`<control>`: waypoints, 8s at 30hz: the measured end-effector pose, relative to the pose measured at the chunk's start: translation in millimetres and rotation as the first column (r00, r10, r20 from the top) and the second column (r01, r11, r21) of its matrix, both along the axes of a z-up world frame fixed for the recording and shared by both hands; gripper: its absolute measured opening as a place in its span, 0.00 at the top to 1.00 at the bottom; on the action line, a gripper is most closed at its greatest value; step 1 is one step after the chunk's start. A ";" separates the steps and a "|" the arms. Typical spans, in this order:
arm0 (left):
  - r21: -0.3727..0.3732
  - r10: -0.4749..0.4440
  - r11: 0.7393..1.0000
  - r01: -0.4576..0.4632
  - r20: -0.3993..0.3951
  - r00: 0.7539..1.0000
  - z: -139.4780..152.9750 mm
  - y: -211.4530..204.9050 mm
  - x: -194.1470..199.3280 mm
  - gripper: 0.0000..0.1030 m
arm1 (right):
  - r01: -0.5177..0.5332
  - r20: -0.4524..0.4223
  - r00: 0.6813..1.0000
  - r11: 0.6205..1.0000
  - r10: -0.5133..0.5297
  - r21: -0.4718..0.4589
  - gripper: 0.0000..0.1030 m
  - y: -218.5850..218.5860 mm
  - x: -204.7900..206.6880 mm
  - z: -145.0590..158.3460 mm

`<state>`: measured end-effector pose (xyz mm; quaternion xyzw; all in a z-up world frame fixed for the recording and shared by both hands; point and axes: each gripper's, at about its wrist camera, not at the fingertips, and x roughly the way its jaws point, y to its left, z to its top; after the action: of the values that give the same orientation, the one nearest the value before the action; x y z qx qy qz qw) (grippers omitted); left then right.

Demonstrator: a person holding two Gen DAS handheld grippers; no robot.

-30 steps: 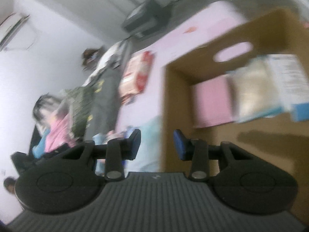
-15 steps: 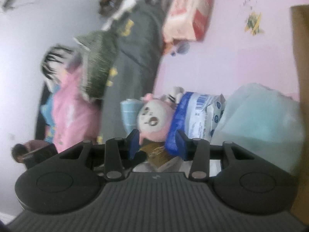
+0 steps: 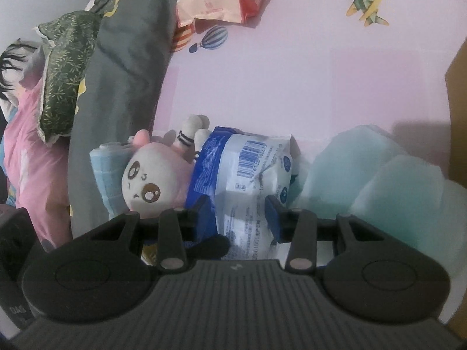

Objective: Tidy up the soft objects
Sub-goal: 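Reach the right tool to the blue diaper packet and close on it, then carry the blue packet with the right tool into the cardboard box and release, then reach the right tool to the pink plush bunny and grasp it, then carry the plush bunny with the right tool into the cardboard box and release, then reach the right tool to the blue striped towel roll and grasp it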

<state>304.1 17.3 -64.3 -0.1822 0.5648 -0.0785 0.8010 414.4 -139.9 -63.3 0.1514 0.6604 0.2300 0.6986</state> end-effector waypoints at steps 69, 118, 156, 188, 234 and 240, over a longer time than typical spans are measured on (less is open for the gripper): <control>0.120 -0.563 0.826 0.550 0.187 0.805 95.1 -246.8 -17.5 0.41 | 0.440 0.071 0.873 0.843 -0.482 0.309 0.56 -338.9 -106.5 9.4; 0.228 0.104 0.952 -0.202 0.380 0.919 97.4 70.0 -130.3 0.32 | 0.272 0.292 0.916 0.961 -0.275 0.050 0.64 -251.5 -79.6 46.6; 0.010 0.139 0.990 -0.142 0.142 0.980 25.1 63.7 -6.9 0.31 | 0.078 -0.139 0.990 0.956 -0.040 0.283 0.24 70.5 12.5 -49.7; -0.040 0.007 0.999 0.007 0.328 0.945 90.1 -16.8 -72.5 0.26 | 0.675 -0.074 0.705 0.635 -0.705 0.376 0.24 -337.1 -124.8 -1.3; 0.208 0.147 0.942 -0.264 0.452 0.880 100.6 66.9 -133.4 0.26 | 0.492 0.316 0.826 0.871 -0.466 -0.002 0.14 -313.8 -148.3 77.5; 0.262 0.129 0.931 -0.254 0.416 0.900 78.5 60.6 -137.0 0.30 | 0.266 0.439 0.834 0.941 -0.333 0.209 0.11 -231.6 -142.5 128.9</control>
<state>167.1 77.8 14.2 -0.0902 0.3773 0.0562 0.9200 271.9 -371.5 65.6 0.2413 0.4223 0.1924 0.8523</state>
